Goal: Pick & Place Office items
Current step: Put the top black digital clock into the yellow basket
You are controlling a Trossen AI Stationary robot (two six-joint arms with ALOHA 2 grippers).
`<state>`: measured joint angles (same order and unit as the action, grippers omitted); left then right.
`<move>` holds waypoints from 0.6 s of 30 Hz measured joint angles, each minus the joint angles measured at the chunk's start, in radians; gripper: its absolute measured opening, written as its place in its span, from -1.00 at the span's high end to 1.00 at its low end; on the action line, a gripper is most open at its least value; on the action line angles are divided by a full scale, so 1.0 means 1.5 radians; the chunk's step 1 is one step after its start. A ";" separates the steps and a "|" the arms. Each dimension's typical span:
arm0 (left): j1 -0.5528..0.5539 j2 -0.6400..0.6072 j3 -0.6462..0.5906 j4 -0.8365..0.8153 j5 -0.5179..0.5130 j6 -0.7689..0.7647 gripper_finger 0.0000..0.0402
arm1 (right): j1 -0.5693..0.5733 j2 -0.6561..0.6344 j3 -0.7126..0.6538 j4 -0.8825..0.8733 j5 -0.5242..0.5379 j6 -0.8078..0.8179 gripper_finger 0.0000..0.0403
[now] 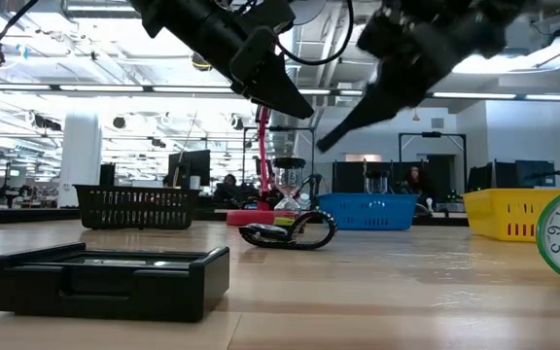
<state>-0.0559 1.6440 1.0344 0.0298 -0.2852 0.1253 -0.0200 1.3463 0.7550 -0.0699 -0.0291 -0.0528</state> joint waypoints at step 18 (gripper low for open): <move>0.000 0.000 0.000 -0.001 0.001 -0.002 0.18 | -0.015 -0.165 0.058 -0.695 0.103 0.247 0.21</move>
<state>-0.0559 1.6440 1.0344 0.0286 -0.2844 0.1224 -0.0432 1.0985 0.8425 -1.1131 0.1257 0.3180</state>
